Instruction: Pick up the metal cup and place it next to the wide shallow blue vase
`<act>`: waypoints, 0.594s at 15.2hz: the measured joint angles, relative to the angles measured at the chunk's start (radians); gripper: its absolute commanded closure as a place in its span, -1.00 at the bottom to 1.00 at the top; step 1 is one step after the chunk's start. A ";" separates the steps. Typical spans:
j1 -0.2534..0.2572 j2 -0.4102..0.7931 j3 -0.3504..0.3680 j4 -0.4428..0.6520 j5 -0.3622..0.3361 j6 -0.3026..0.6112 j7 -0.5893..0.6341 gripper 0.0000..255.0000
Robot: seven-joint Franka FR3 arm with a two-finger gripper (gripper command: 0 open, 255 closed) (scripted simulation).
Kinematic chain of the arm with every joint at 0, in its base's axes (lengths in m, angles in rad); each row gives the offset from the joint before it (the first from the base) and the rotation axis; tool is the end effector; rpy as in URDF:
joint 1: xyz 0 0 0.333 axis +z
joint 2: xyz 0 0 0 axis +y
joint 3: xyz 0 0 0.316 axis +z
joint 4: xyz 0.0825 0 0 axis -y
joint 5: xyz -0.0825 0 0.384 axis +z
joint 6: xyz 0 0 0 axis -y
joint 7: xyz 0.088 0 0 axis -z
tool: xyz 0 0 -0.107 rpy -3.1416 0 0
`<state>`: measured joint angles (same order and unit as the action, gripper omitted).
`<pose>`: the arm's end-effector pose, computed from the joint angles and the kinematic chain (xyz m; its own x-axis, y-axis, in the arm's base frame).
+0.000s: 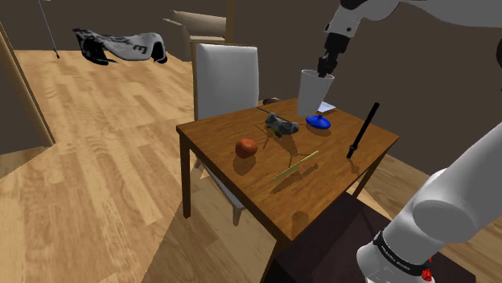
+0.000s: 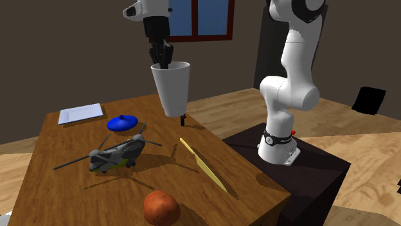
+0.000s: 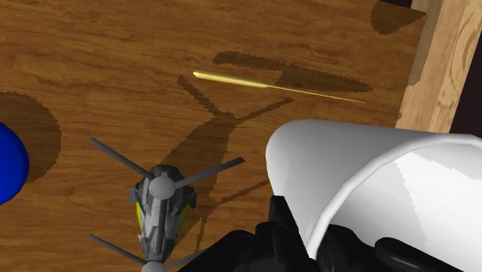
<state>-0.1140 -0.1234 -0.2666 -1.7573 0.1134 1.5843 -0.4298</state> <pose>0.4799 -0.1875 0.6023 0.9989 0.0465 0.0114 0.0477 -0.9869 -0.1544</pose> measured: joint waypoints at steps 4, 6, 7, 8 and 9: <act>-0.045 0.048 -0.060 0.069 0.002 -0.037 -0.103 1.00; -0.068 0.083 -0.088 0.105 0.008 -0.046 -0.154 1.00; -0.081 0.096 -0.103 0.121 0.010 -0.054 -0.182 1.00; -0.096 0.113 -0.119 0.135 0.014 -0.055 -0.212 1.00; -0.108 0.140 -0.132 0.169 0.022 -0.068 -0.237 1.00</act>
<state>-0.2224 0.0161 -0.3986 -1.5882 0.1350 1.5161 -0.6670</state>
